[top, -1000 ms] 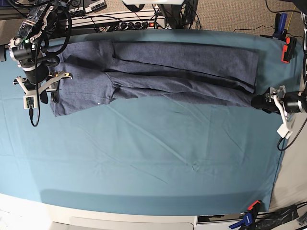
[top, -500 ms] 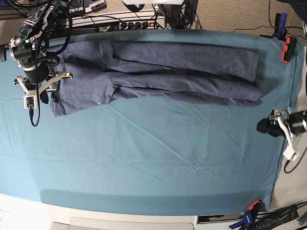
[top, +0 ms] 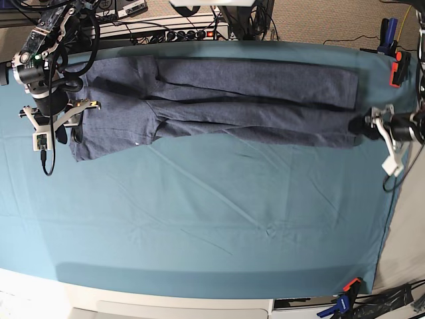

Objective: Fold the T-shirt properly

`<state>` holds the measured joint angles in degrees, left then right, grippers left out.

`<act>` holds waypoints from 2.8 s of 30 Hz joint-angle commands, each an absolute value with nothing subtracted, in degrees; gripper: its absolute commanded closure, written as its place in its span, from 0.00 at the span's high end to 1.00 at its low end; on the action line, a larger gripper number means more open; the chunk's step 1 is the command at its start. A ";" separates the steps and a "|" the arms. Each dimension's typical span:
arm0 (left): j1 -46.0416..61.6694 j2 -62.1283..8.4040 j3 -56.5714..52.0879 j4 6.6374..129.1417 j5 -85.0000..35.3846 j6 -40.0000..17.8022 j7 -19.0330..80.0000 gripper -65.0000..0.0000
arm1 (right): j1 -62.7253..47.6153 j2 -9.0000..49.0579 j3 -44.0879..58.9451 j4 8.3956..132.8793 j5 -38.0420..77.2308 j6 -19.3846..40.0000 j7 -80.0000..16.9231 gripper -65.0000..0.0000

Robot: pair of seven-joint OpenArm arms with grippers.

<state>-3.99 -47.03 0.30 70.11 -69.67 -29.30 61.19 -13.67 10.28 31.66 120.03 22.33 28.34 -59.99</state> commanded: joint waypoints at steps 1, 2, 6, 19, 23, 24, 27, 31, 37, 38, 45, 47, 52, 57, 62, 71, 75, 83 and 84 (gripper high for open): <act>-4.29 -48.38 -0.30 70.72 -70.89 -29.32 60.62 0.58 | -13.32 10.94 31.94 121.19 22.70 28.08 -58.89 0.33; -3.75 -48.23 -0.30 70.72 -71.20 -29.34 60.66 0.58 | -13.32 10.94 31.94 121.19 22.70 28.08 -58.89 0.33; -2.63 -46.92 -0.30 70.72 -72.23 -29.39 61.78 0.58 | -13.32 10.94 31.94 121.19 22.70 28.08 -58.94 0.33; -2.00 -44.62 -0.30 70.72 -74.70 -29.80 63.11 0.57 | -13.34 10.94 31.94 121.19 22.70 28.08 -59.37 0.33; -1.06 -44.62 -0.30 70.74 -75.72 -29.85 63.48 0.55 | -13.34 10.94 31.94 121.19 22.72 28.08 -59.37 0.33; -0.89 -44.62 -0.30 70.74 -75.75 -29.98 63.53 0.55 | -13.34 10.94 31.94 121.19 22.72 28.08 -59.37 0.33; -0.80 -44.62 -0.30 70.74 -76.90 -30.96 64.10 0.55 | -13.32 10.94 31.94 121.19 22.72 28.08 -59.37 0.33; -0.80 -44.62 -0.30 70.78 -77.49 -31.11 64.10 0.54 | -13.34 10.94 31.94 121.19 22.72 28.08 -59.37 0.33; -0.82 -44.62 -0.30 70.81 -79.77 -33.12 64.71 0.40 | -13.32 10.94 31.94 121.19 22.72 28.08 -59.35 0.33; -0.84 -44.62 -0.30 70.81 -79.77 -33.61 64.71 0.37 | -13.34 10.94 31.94 121.19 22.72 28.08 -59.35 0.33; -0.97 -44.64 -0.30 71.94 -79.79 -34.83 64.49 0.21 | -13.32 10.94 31.94 121.19 22.72 28.08 -59.35 0.33; -0.97 -44.64 -0.30 72.77 -79.77 -35.44 64.49 0.18 | -13.34 10.94 31.94 121.19 22.72 28.08 -59.35 0.33; -0.97 -44.64 -0.30 75.72 -79.75 -36.07 64.49 0.07 | -13.32 10.94 31.94 121.19 22.72 28.08 -59.35 0.33; -0.97 -44.64 -0.30 78.28 -78.78 -36.12 64.36 0.00 | -13.34 10.94 31.94 121.19 22.72 28.08 -59.35 0.33; -0.97 -44.64 -0.30 79.50 -76.86 -36.07 62.98 0.00 | -13.32 10.94 31.94 121.19 22.70 28.08 -59.37 0.33; -0.97 -44.62 -0.30 79.64 -76.71 -36.07 62.98 0.00 | -13.32 10.94 31.94 121.19 22.72 28.08 -59.35 0.33; -0.97 -44.62 -0.30 79.64 -76.71 -36.07 62.98 0.00 | -13.32 10.94 31.94 121.19 22.72 28.08 -59.37 0.33; -0.97 -44.62 -0.30 79.64 -76.71 -36.07 62.98 0.00 | -13.32 10.94 31.94 121.19 22.72 28.08 -59.35 0.33; -0.97 -44.64 -0.30 79.64 -76.71 -36.07 62.98 0.00 | -13.32 10.94 31.94 121.19 22.72 28.08 -59.35 0.33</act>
<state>-0.19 -43.48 0.10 78.76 -75.50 -35.66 64.03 -13.67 10.28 31.66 120.03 22.33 28.34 -60.62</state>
